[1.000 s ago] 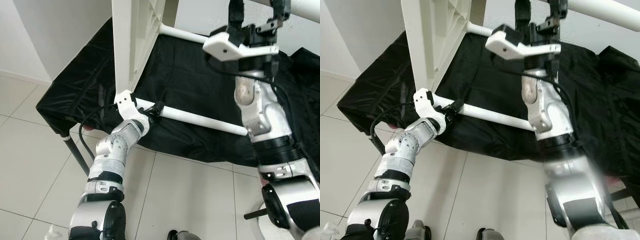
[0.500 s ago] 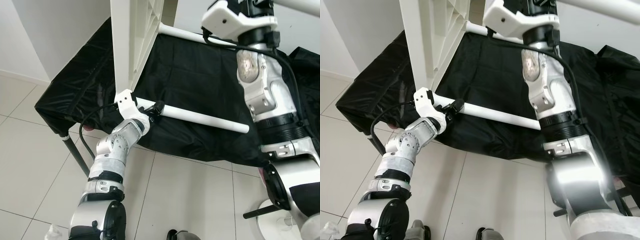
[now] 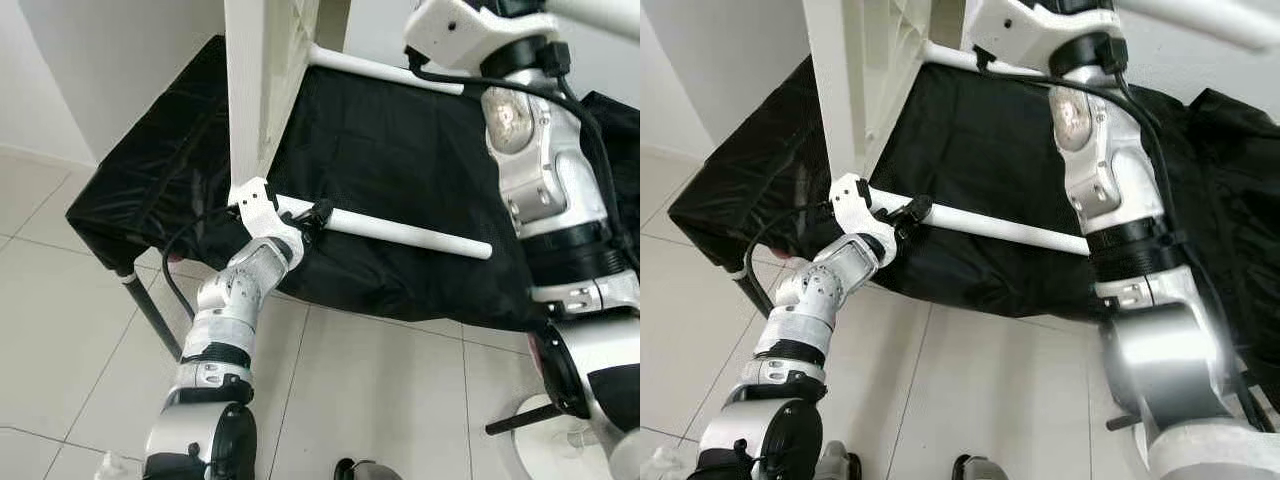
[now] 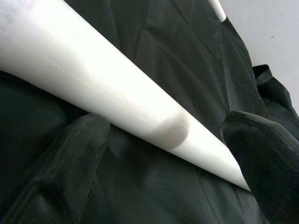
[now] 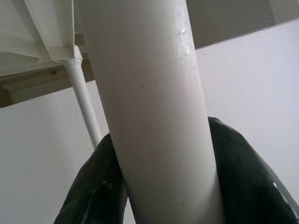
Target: Building children table
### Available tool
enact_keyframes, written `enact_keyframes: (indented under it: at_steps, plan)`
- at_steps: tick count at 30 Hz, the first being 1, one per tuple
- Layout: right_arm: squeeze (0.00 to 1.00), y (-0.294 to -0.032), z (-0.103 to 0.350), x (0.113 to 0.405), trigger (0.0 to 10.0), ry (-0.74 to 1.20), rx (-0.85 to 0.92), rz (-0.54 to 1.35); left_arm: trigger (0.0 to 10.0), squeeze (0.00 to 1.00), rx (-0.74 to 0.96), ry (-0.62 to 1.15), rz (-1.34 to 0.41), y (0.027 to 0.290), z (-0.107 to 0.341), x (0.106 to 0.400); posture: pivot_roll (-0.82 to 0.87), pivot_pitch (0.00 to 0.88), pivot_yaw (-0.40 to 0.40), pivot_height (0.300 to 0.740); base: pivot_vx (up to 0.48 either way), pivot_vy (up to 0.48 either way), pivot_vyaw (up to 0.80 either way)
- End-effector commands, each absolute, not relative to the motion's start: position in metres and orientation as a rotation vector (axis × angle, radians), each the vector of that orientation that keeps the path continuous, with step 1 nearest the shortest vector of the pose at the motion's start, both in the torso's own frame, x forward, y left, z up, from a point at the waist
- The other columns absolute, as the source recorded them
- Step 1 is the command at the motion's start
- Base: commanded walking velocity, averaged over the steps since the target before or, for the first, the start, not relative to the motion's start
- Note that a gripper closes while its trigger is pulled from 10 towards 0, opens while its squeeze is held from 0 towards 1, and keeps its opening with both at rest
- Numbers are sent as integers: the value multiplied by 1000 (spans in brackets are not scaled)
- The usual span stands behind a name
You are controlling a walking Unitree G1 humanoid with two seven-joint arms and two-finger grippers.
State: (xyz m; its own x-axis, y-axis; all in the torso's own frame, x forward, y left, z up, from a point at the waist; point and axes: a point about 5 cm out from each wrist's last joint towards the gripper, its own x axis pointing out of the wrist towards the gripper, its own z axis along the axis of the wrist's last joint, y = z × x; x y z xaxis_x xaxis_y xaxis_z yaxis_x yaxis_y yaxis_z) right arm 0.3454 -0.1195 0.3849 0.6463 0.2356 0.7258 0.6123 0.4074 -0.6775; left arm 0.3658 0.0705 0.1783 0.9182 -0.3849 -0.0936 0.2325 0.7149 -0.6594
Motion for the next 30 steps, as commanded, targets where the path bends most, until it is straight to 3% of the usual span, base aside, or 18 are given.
enact_keyframes:
  at_steps: [1,17,22,23,30]
  plan:
    - [0,-124,388,339,0,-875,-995,-282,10000,0,-693,246,-378,61,179,362,48,128,-68,740,0,0,0]
    - [0,-139,400,326,0,-779,-724,-342,10000,0,-715,333,-357,36,176,353,28,133,-50,740,0,0,0]
    - [0,-144,406,325,0,-763,-679,-364,10000,0,-783,298,-232,37,183,358,25,132,-54,740,0,0,0]
    - [0,-145,410,325,0,-761,-663,-371,10000,0,-813,254,-138,40,190,361,26,133,-60,740,0,0,0]
    - [0,-145,414,325,0,-751,-639,-374,10000,0,-859,145,-39,47,214,368,20,134,-61,740,0,0,0]
